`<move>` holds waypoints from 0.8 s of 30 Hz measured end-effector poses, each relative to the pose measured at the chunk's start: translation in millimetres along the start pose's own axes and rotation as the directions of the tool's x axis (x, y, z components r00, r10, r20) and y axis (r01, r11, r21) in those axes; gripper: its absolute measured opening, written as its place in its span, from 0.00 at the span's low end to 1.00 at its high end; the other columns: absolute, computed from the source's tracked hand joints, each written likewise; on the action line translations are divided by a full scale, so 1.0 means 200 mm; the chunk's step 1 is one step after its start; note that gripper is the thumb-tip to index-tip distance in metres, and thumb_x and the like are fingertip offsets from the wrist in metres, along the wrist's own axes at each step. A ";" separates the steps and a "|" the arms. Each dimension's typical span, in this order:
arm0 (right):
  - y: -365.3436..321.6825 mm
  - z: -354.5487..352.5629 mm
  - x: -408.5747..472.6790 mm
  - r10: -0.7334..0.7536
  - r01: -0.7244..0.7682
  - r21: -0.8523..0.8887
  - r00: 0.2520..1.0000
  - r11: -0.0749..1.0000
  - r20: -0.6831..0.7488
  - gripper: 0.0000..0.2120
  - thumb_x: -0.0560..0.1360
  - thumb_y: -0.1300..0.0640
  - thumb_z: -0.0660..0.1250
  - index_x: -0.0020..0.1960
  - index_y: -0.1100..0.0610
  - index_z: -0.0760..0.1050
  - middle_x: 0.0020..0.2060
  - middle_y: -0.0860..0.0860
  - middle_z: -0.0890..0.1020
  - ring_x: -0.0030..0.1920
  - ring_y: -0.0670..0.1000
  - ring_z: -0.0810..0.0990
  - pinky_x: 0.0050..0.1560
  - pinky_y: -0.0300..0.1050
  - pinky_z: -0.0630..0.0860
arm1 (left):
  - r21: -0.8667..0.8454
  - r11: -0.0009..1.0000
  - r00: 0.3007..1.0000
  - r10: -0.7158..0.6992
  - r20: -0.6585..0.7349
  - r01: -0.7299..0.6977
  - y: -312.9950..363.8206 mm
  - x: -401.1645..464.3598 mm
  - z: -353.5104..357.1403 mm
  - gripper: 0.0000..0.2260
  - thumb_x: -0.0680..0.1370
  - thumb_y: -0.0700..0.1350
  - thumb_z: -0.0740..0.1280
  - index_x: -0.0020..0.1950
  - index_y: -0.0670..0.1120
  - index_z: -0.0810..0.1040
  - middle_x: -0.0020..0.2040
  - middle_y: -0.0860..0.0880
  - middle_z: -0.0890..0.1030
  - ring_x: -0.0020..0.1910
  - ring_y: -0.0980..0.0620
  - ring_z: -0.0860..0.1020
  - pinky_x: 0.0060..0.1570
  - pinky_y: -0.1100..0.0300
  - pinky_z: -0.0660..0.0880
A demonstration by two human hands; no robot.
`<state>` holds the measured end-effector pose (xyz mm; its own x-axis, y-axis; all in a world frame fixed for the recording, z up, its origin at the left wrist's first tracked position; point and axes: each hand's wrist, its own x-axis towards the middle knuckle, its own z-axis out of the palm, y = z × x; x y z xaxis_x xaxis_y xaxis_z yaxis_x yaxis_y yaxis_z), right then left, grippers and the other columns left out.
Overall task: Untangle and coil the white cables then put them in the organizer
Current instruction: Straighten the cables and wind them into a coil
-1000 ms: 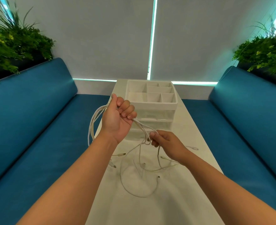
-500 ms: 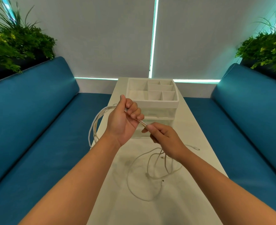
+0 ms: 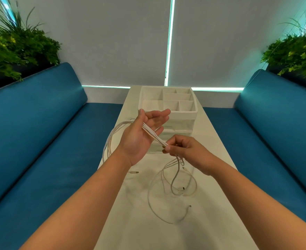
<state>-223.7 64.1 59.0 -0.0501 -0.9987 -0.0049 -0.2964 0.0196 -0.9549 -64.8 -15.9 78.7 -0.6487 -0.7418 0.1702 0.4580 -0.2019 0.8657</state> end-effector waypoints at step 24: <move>-0.24 0.02 0.07 -0.035 0.041 -0.067 0.995 0.997 0.089 0.14 0.83 0.55 0.55 0.43 0.59 0.73 0.30 0.49 0.72 0.31 0.44 0.71 0.35 0.38 0.72 | 0.463 0.886 0.996 -0.071 0.052 0.039 -0.06 0.04 0.07 0.17 0.83 0.61 0.47 0.65 0.70 0.71 0.69 0.66 0.73 0.71 0.56 0.70 0.74 0.51 0.61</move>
<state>-206.6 49.0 103.2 0.0453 -0.9990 0.0021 -0.3615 -0.0184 -0.9322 -83.4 -10.6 75.5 -0.7103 -0.6913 0.1322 0.0988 0.0881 0.9912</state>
